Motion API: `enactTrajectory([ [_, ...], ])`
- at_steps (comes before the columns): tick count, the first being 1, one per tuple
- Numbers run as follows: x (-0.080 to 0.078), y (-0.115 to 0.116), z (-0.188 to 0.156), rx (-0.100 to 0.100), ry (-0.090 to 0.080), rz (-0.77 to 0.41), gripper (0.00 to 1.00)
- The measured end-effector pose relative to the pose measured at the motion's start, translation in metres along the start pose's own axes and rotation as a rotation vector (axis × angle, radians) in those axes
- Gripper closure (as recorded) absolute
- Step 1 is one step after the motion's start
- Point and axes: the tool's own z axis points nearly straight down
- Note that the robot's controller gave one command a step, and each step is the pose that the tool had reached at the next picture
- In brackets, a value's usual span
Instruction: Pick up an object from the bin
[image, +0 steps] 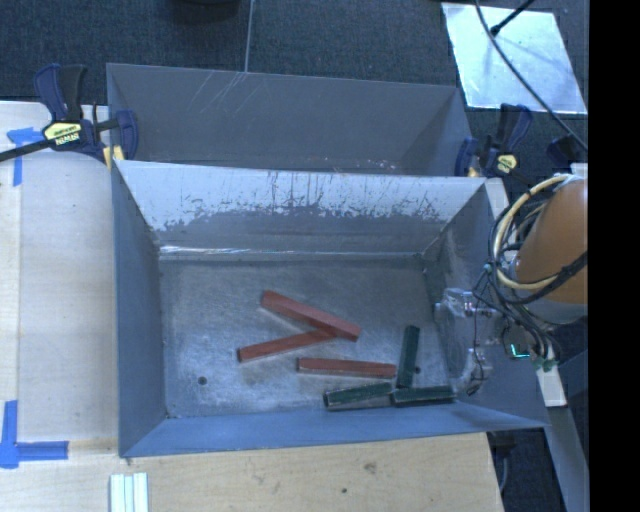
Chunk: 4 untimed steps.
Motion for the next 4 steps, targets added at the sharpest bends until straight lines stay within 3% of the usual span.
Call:
enactTrajectory([
  [1, -0.039, 0.050, 0.071, -0.001, -0.004, -0.274, 0.00],
  [2, -0.052, 0.003, 0.068, 0.004, -0.011, -0.233, 0.00],
  [3, -0.041, 0.073, 0.069, -0.001, -0.006, -0.391, 0.00],
  [4, -0.042, 0.071, 0.068, 0.002, -0.008, -0.390, 1.00],
])
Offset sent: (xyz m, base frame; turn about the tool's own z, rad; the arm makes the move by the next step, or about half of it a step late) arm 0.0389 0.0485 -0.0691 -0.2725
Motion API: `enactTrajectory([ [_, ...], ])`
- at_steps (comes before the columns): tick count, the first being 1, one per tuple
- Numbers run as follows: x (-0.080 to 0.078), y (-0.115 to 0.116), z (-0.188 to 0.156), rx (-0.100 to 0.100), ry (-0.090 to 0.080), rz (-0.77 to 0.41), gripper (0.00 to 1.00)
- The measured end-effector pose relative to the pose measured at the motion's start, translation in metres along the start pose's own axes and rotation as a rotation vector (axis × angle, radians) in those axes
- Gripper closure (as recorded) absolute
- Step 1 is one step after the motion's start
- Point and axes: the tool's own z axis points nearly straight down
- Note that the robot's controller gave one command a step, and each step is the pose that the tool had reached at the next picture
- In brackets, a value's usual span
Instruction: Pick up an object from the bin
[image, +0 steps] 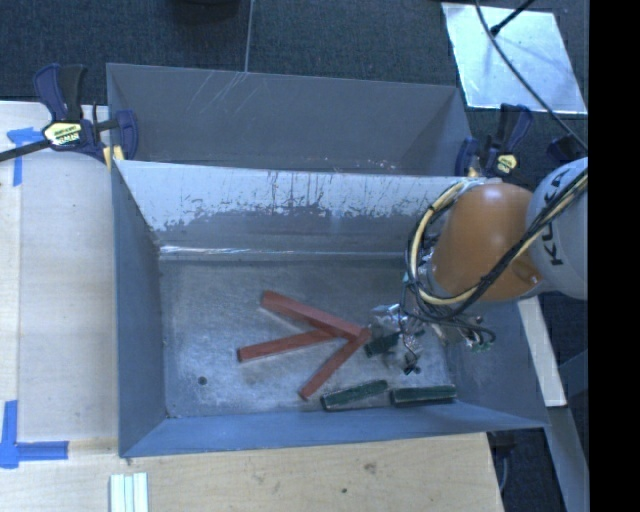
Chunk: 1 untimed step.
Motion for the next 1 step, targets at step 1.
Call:
enactTrajectory([
  [1, 0.0040, -0.0002, -0.1455, 0.005, -0.008, -0.021, 1.00],
])
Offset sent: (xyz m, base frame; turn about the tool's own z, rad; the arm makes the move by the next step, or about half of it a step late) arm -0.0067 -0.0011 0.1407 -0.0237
